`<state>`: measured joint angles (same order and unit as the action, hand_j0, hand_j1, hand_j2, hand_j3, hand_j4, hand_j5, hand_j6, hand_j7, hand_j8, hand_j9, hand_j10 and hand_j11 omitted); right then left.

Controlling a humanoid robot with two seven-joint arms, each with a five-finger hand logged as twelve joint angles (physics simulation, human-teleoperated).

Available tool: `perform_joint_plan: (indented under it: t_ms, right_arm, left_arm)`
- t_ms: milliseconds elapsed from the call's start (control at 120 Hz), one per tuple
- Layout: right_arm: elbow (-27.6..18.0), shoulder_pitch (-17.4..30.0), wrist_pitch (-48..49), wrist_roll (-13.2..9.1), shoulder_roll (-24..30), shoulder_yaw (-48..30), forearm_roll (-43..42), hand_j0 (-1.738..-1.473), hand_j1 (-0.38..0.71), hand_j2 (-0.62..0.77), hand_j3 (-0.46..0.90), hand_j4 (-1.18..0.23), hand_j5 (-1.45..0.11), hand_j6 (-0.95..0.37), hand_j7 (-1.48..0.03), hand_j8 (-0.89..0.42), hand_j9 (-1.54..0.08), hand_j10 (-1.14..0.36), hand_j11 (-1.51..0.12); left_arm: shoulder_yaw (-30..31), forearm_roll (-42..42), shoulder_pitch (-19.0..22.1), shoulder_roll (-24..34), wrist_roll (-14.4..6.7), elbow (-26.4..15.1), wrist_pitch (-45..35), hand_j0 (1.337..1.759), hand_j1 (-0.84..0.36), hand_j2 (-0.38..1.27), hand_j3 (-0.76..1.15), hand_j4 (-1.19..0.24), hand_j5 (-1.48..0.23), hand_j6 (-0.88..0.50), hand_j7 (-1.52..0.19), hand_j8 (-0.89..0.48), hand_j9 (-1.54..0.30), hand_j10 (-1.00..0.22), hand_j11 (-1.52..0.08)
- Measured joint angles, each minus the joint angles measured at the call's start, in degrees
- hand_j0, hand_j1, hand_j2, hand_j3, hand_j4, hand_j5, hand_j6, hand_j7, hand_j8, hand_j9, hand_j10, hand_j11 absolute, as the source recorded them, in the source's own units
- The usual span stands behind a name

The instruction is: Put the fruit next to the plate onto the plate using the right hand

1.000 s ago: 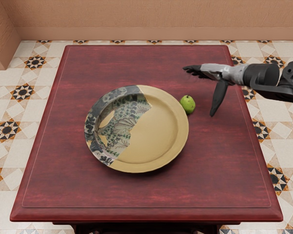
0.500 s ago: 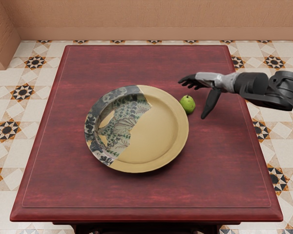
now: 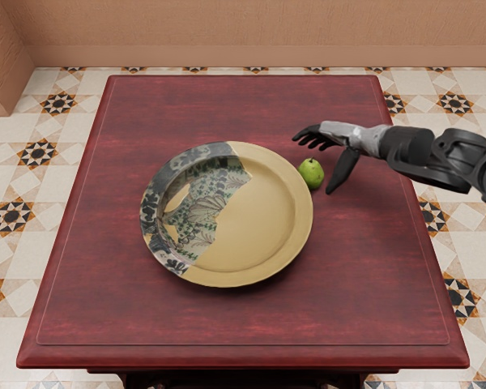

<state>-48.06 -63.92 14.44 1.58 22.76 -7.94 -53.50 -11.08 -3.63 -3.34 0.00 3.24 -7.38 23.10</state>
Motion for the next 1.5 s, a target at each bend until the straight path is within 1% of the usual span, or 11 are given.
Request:
perform_joint_plan:
  t_ms: [158, 342, 400, 525, 683, 900, 1500]
  right_arm:
    - [-0.2, -0.2, -0.9, 0.0, -0.9, 0.4, -0.4, -1.658, -0.08, -0.04, 0.0, -0.23, -0.3, -0.23, -0.3, -0.23, -0.3, -0.23, -0.3]
    - [-0.7, 0.0, -2.0, 0.3, -1.2, 0.4, -3.2, -1.658, -0.04, -0.05, 0.0, -0.26, -0.33, -0.26, -0.33, -0.26, -0.33, -0.26, -0.33]
    - [-0.9, 0.3, -2.3, 0.8, -1.1, 0.3, -3.7, -1.658, -0.04, -0.05, 0.0, -0.26, -0.34, -0.26, -0.34, -0.26, -0.34, -0.26, -0.34]
    - [-1.2, 0.9, -2.6, 2.6, -0.3, 0.3, -4.2, -1.658, -0.03, -0.05, 0.0, -0.27, -0.35, -0.27, -0.35, -0.27, -0.35, -0.27, -0.35]
    - [-1.3, 1.5, -2.8, 3.4, 0.2, 0.2, -5.0, -1.658, 0.01, -0.06, 0.0, -0.3, -0.39, -0.31, -0.39, -0.3, -0.39, -0.3, -0.39]
    - [-1.6, 1.7, -2.8, 3.6, 0.0, 0.3, -5.9, -1.658, 0.07, -0.07, 0.0, -0.35, -0.45, -0.35, -0.45, -0.35, -0.45, -0.35, -0.45]
    - [-1.7, 2.1, -3.8, 3.1, 0.0, 0.4, -6.4, -1.658, 0.16, -0.08, 0.0, -0.43, -0.56, -0.43, -0.56, -0.43, -0.56, -0.43, -0.56]
  left_arm:
    - [0.0, 0.0, 0.0, 0.0, 0.0, 0.0, 0.0, 1.658, 0.33, 0.0, 0.0, -0.01, -0.02, -0.01, -0.02, -0.01, -0.02, -0.01, -0.02]
    - [0.0, 0.0, 0.0, 0.0, 0.0, 0.0, 0.0, 1.658, 0.33, 0.0, 0.0, -0.01, -0.02, -0.01, -0.02, -0.01, -0.02, -0.01, -0.02]
    - [0.0, 0.0, 0.0, 0.0, 0.0, 0.0, 0.0, 1.658, 0.33, 0.0, 0.0, -0.01, -0.02, -0.01, -0.02, -0.01, -0.02, -0.01, -0.02]
    - [0.0, 0.0, 0.0, 0.0, 0.0, 0.0, 0.0, 1.658, 0.33, 0.0, 0.0, -0.01, -0.02, -0.01, -0.02, -0.01, -0.02, -0.01, -0.02]
    - [0.0, 0.0, 0.0, 0.0, 0.0, 0.0, 0.0, 1.658, 0.33, 0.0, 0.0, -0.01, -0.02, -0.01, -0.02, -0.01, -0.02, -0.01, -0.02]
    - [0.0, 0.0, 0.0, 0.0, 0.0, 0.0, 0.0, 1.658, 0.33, 0.0, 0.0, -0.01, -0.02, -0.01, -0.02, -0.01, -0.02, -0.01, -0.02]
    - [0.0, 0.0, 0.0, 0.0, 0.0, 0.0, 0.0, 1.658, 0.33, 0.0, 0.0, -0.01, -0.02, -0.01, -0.02, -0.01, -0.02, -0.01, -0.02]
